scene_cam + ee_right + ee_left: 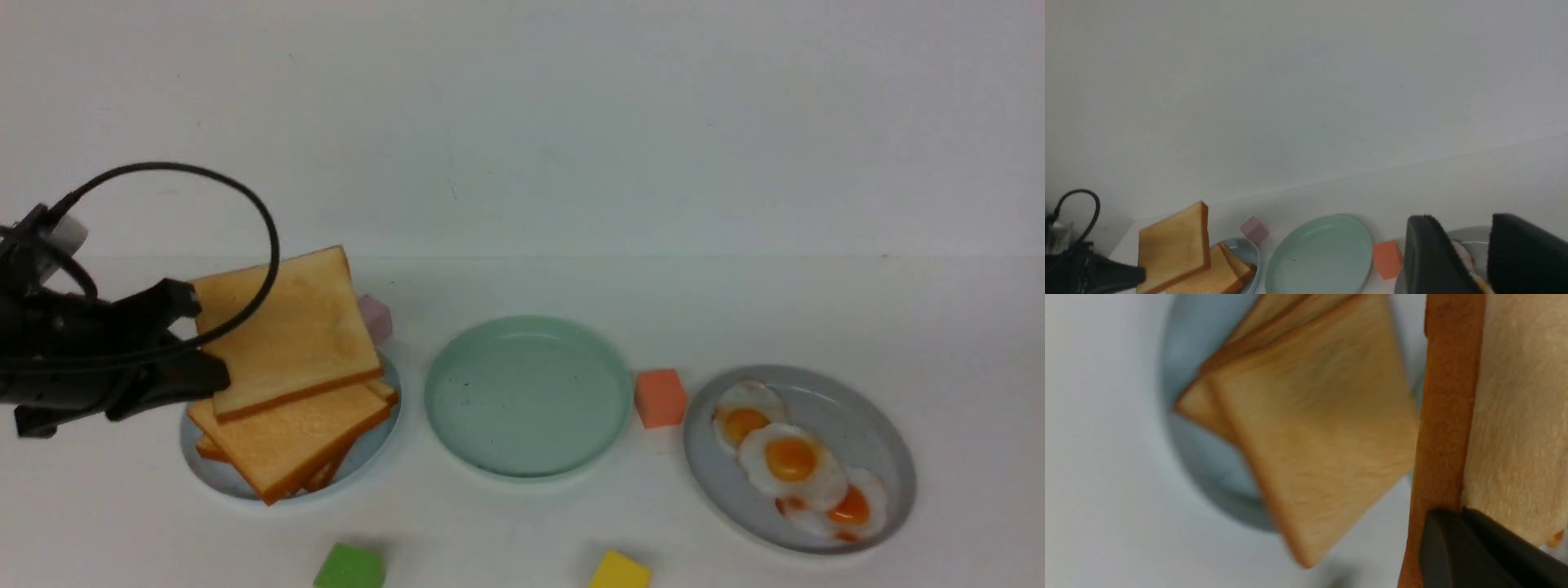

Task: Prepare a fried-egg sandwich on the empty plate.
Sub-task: Use the left arm to put a slice of bread into the empty plate in the middle

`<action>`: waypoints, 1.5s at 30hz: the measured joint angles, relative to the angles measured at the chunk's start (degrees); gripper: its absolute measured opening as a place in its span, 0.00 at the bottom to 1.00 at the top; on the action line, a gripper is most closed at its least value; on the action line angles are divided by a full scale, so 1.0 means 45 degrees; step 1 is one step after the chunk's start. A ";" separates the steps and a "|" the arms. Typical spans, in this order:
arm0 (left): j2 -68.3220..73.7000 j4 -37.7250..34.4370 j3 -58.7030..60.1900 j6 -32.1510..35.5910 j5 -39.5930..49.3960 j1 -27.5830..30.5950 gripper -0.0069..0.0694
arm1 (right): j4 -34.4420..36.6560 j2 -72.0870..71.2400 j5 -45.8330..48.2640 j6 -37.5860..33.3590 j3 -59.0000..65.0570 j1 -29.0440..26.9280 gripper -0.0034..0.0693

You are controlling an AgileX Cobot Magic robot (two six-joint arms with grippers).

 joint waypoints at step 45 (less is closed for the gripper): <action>0.7593 0.2997 -0.6540 -0.4136 0.0450 -0.5111 0.61 | -0.1017 0.2069 0.1983 -0.3261 -0.0882 0.1676 0.43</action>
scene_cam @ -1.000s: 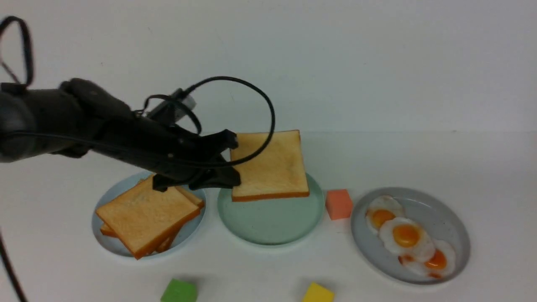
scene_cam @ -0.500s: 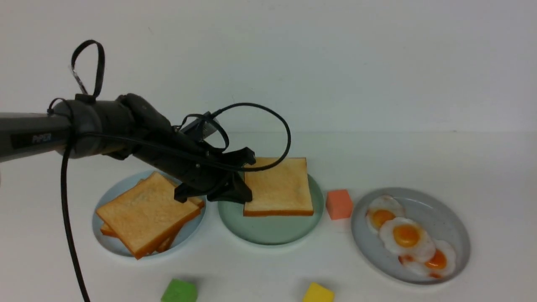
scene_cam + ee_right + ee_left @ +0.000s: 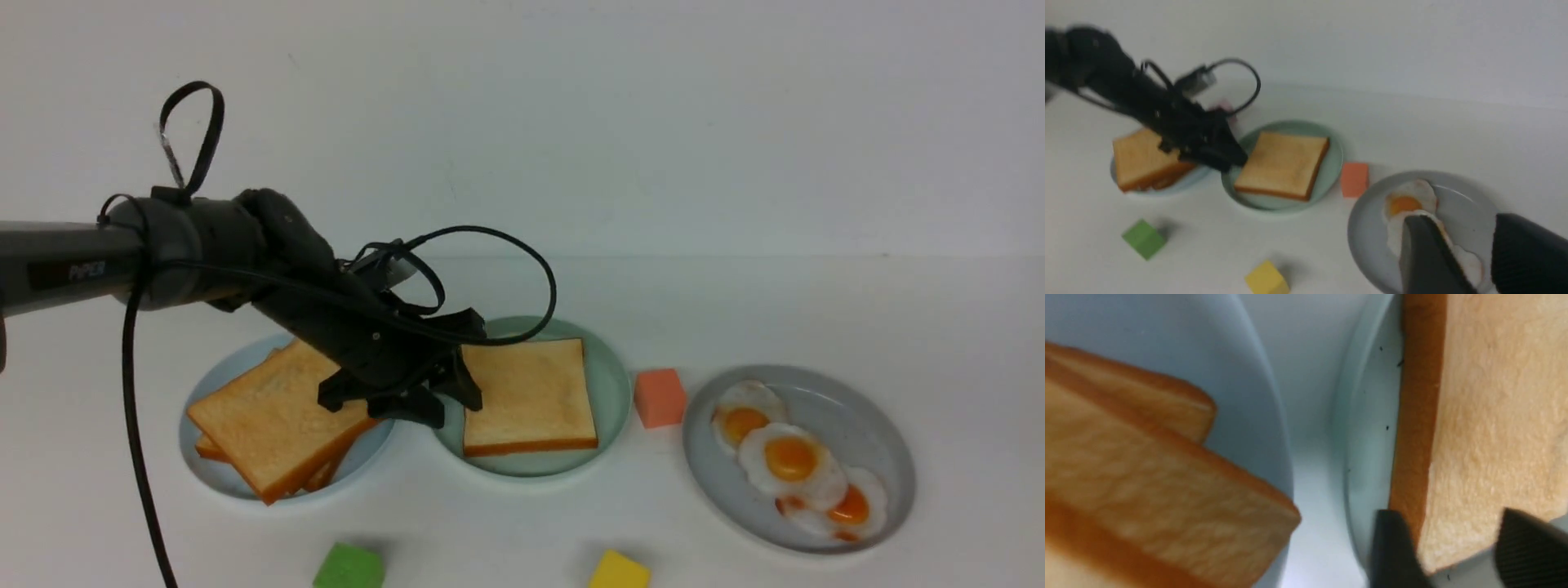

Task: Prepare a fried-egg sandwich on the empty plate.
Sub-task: Use the left arm to put a slice of bread into the empty plate in the middle, then use the right arm to grab a fried egg

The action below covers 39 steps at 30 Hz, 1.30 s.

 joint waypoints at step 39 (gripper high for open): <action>-1.1646 -0.1552 0.5314 1.0989 0.3539 0.0009 0.39 | 0.6623 1.6814 0.2410 -0.9772 -0.5872 -0.5629 0.76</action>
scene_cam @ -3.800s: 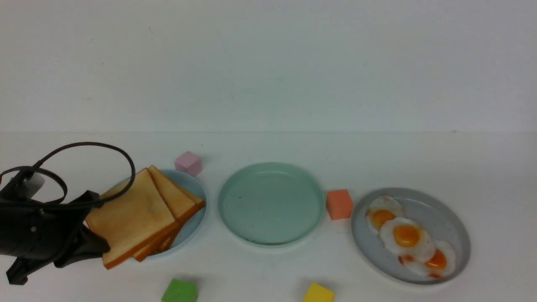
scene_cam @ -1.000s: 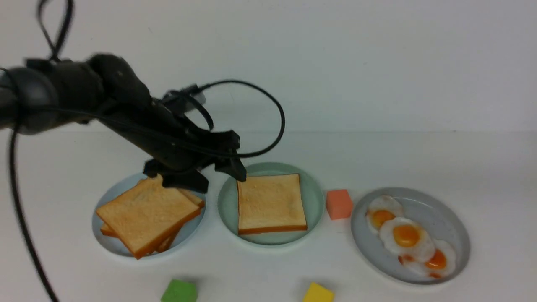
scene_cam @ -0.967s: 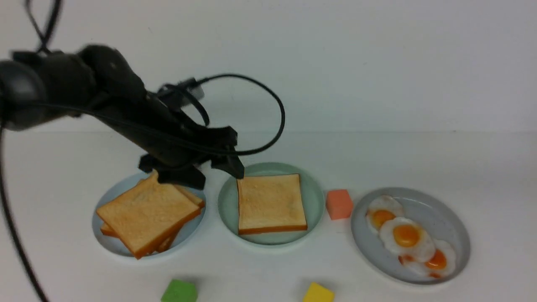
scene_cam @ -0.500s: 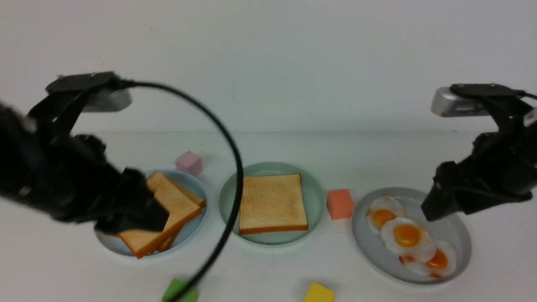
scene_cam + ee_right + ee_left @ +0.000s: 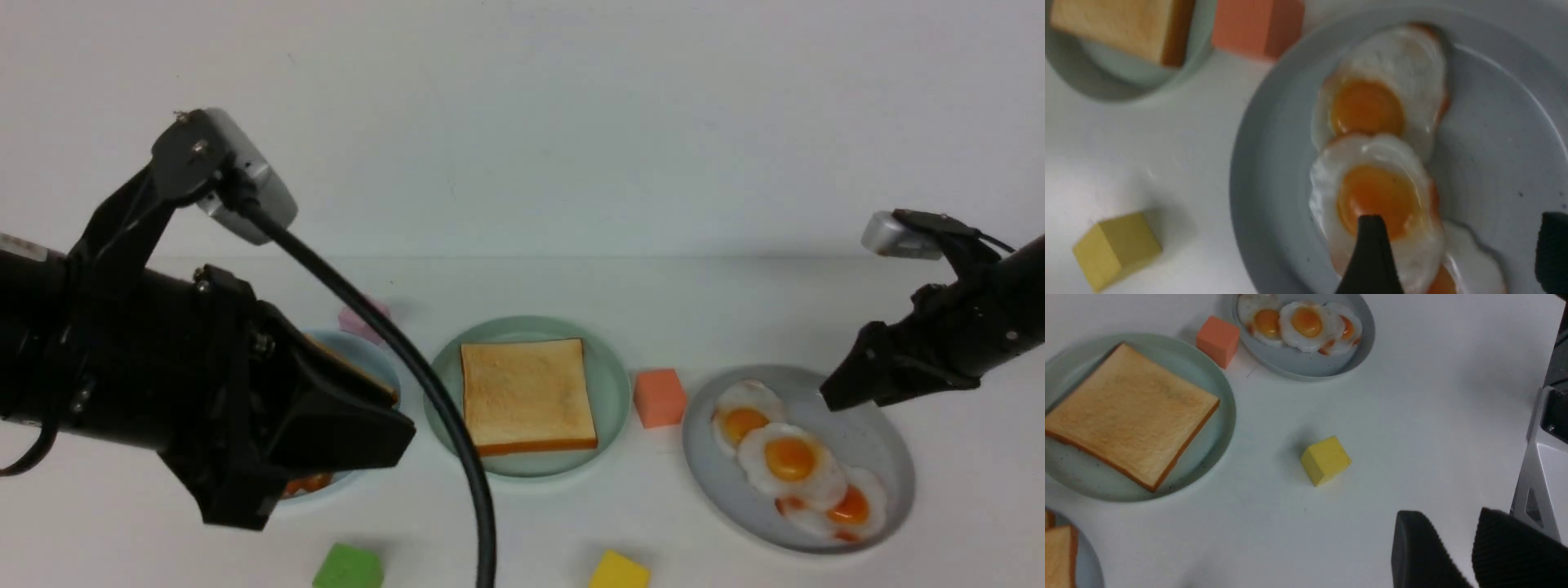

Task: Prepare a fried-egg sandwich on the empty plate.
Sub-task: Use the right arm to grab a fried egg

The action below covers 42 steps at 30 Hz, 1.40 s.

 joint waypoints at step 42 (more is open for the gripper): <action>0.0000 -0.0230 0.0015 -0.0011 0.0229 0.0000 0.40 | 0.0645 0.3099 0.1782 -0.1891 -0.1369 0.0014 0.48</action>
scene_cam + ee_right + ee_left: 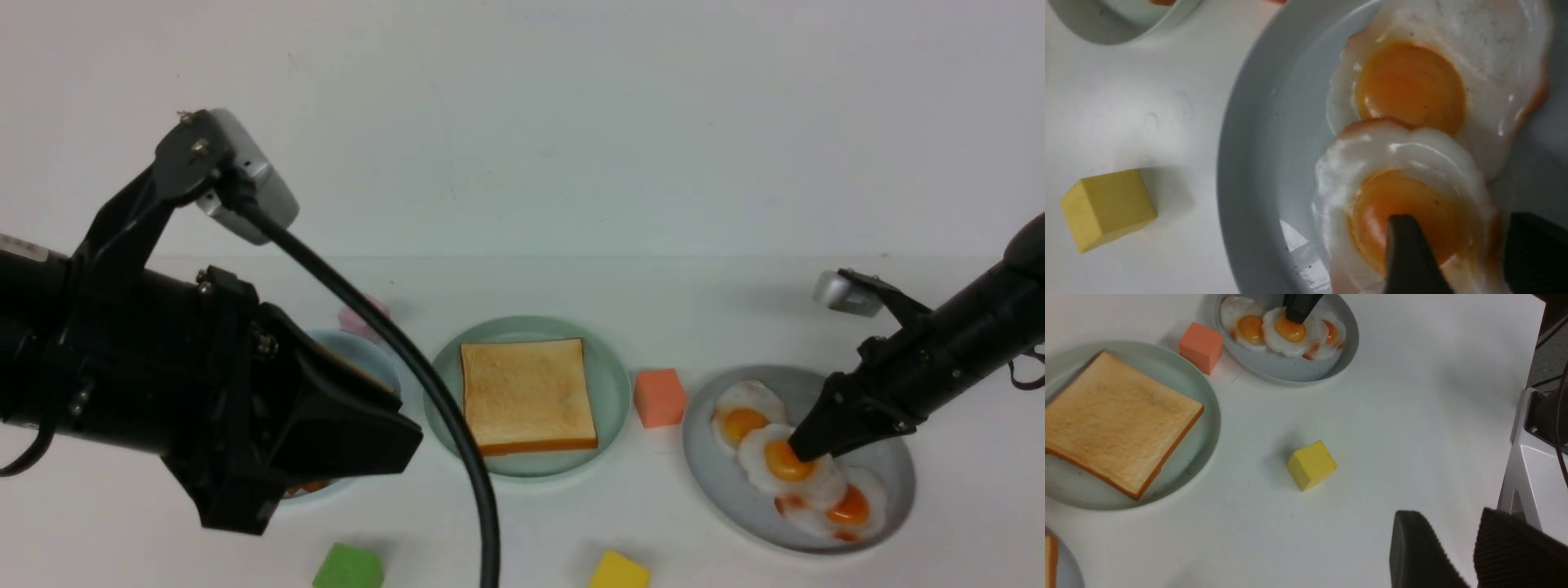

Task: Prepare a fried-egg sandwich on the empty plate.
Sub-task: Use the right arm to grab a fried egg, then use the right arm to place the fried egg on the slice of bread in the middle

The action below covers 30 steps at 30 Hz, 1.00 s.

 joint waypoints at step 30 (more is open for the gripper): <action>0.0000 0.0370 0.0000 -0.0095 -0.0142 0.0000 0.40 | 0.1917 -0.0290 0.1339 0.0210 -0.1631 0.0229 0.14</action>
